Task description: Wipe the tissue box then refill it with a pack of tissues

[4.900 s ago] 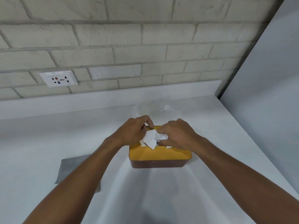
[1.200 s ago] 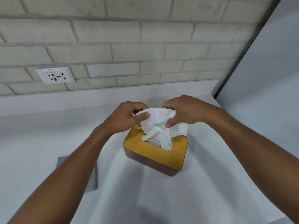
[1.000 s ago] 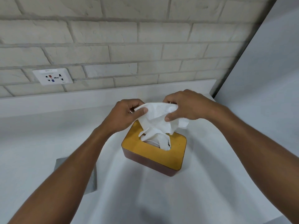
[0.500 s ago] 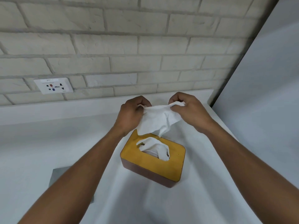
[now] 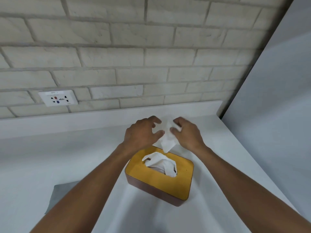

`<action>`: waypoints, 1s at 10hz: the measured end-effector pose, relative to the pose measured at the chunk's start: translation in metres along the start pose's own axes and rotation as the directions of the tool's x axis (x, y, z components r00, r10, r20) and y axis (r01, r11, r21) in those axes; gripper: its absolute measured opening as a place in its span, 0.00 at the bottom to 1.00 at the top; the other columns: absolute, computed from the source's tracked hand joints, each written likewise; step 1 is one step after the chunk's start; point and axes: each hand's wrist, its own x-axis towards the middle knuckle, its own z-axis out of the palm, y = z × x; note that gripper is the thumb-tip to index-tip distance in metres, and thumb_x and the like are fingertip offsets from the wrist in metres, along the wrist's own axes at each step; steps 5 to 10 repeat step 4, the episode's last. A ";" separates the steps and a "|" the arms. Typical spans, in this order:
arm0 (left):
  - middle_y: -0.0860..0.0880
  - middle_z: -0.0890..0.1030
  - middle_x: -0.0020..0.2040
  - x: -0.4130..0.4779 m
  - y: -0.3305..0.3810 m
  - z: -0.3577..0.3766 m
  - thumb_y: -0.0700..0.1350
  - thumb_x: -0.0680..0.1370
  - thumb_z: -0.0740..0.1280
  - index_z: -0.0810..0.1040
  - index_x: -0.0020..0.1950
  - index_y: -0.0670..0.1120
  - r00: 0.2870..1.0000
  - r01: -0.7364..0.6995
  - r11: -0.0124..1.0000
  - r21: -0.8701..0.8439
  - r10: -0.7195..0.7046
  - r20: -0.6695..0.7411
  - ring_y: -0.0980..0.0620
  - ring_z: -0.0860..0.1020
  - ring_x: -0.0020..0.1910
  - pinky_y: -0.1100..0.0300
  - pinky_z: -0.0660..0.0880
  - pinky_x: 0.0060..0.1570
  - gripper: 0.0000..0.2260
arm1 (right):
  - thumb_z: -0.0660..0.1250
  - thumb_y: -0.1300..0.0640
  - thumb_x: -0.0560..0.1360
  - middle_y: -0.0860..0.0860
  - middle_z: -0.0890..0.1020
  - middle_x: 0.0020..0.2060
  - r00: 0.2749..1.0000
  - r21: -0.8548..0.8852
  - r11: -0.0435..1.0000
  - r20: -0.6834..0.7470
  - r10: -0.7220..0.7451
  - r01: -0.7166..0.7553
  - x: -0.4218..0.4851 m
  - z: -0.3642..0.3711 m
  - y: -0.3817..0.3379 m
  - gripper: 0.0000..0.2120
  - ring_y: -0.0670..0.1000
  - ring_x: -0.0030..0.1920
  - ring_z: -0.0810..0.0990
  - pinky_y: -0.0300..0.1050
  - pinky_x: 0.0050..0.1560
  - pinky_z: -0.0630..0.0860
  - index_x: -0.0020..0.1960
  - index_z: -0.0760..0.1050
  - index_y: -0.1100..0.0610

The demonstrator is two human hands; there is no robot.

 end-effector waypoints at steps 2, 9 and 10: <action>0.57 0.84 0.60 0.002 -0.001 0.004 0.57 0.84 0.63 0.80 0.63 0.57 0.998 -0.015 0.986 0.168 0.025 -0.059 0.53 0.82 0.55 0.60 0.73 0.48 0.11 | 0.62 0.38 0.78 0.46 0.69 0.73 0.980 -0.164 0.982 0.191 -0.059 0.091 -0.004 0.003 -0.003 0.26 0.52 0.69 0.71 0.52 0.63 0.74 0.73 0.65 0.41; 0.56 0.83 0.60 0.009 0.011 -0.015 0.56 0.84 0.62 0.79 0.63 0.57 0.988 -0.034 0.968 0.249 0.071 -0.138 0.52 0.82 0.56 0.59 0.74 0.50 0.11 | 0.62 0.40 0.78 0.45 0.75 0.66 0.989 -0.157 0.979 0.090 -0.119 0.132 -0.001 -0.017 -0.021 0.17 0.49 0.60 0.77 0.48 0.56 0.77 0.64 0.75 0.42; 0.56 0.83 0.60 0.009 0.011 -0.015 0.56 0.84 0.62 0.79 0.63 0.57 0.988 -0.034 0.968 0.249 0.071 -0.138 0.52 0.82 0.56 0.59 0.74 0.50 0.11 | 0.62 0.40 0.78 0.45 0.75 0.66 0.989 -0.157 0.979 0.090 -0.119 0.132 -0.001 -0.017 -0.021 0.17 0.49 0.60 0.77 0.48 0.56 0.77 0.64 0.75 0.42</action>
